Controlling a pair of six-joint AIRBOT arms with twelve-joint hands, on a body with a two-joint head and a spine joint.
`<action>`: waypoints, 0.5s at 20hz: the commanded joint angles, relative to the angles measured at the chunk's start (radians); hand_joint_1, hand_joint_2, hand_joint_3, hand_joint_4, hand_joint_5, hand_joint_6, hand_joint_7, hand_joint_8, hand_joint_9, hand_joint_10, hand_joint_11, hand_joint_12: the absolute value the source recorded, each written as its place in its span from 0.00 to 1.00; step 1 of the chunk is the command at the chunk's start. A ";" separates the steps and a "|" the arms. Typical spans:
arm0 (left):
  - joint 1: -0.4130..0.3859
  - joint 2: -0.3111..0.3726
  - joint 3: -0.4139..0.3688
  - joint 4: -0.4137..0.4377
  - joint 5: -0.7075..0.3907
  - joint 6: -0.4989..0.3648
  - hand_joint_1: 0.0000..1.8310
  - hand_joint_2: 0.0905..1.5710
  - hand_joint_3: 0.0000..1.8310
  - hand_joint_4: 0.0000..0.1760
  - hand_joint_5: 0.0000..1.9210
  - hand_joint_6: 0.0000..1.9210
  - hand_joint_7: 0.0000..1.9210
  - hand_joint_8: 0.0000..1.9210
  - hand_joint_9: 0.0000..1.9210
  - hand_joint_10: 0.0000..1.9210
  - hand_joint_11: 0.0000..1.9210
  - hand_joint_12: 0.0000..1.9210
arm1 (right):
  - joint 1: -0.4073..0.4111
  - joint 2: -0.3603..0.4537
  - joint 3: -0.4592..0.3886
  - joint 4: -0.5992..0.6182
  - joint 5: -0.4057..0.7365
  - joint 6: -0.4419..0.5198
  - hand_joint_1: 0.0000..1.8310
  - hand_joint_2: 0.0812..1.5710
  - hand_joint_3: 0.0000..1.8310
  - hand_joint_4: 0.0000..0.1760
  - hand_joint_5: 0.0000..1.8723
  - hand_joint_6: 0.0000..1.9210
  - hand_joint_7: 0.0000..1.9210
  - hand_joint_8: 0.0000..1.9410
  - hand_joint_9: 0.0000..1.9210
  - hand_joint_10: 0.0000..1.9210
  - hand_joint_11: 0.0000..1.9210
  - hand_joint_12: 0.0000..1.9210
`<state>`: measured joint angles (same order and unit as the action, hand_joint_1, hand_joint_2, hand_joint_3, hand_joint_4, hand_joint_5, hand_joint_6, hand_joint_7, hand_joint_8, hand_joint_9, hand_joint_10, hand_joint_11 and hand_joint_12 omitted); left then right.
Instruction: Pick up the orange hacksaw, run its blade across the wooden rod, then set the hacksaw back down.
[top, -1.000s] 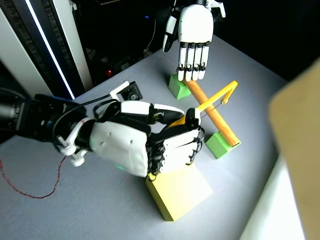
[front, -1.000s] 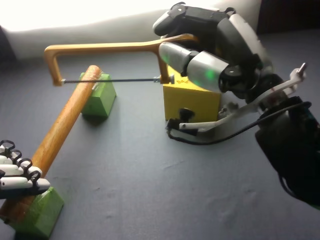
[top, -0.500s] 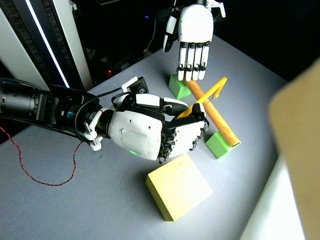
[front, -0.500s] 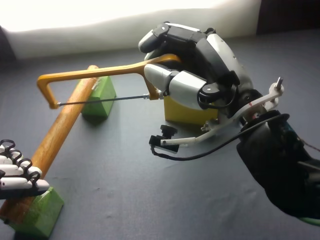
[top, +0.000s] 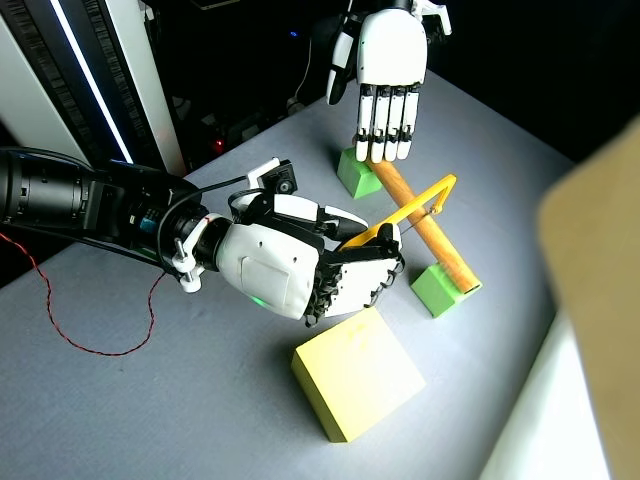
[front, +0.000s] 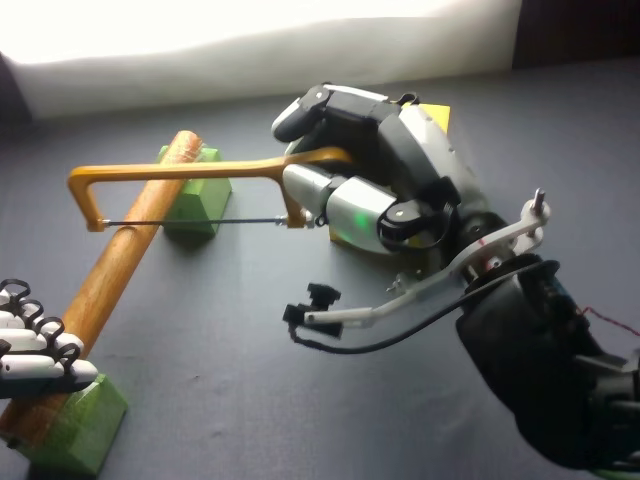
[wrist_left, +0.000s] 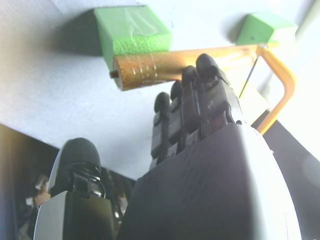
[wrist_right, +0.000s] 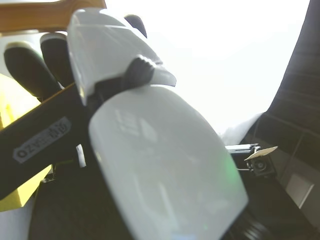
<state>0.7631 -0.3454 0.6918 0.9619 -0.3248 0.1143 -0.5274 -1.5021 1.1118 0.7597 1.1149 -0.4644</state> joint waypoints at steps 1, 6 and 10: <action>-0.006 -0.001 0.006 -0.012 -0.019 -0.001 0.20 0.78 0.00 0.00 0.09 0.00 0.10 0.00 0.10 0.00 0.00 0.23 | 0.008 -0.008 -0.002 -0.049 0.105 0.006 0.74 0.75 0.00 0.00 0.38 0.59 0.42 0.66 0.43 0.76 0.39 0.81; -0.008 -0.002 0.005 -0.012 -0.017 -0.001 0.19 0.78 0.00 0.00 0.09 0.00 0.09 0.00 0.09 0.00 0.00 0.23 | 0.027 -0.054 0.004 0.045 0.067 -0.049 0.74 0.75 0.00 0.00 0.38 0.62 0.41 0.67 0.43 0.75 0.38 0.81; -0.008 -0.004 0.001 -0.012 -0.013 -0.001 0.16 0.79 0.00 0.00 0.08 0.00 0.08 0.00 0.09 0.00 0.00 0.22 | 0.049 -0.110 0.052 0.051 0.037 -0.050 0.74 0.75 0.00 0.00 0.39 0.59 0.41 0.67 0.42 0.78 0.37 0.85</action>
<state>0.7635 -0.3454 0.6914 0.9615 -0.3218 0.1143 -0.4908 -1.6161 1.1679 0.8948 1.0870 -0.5255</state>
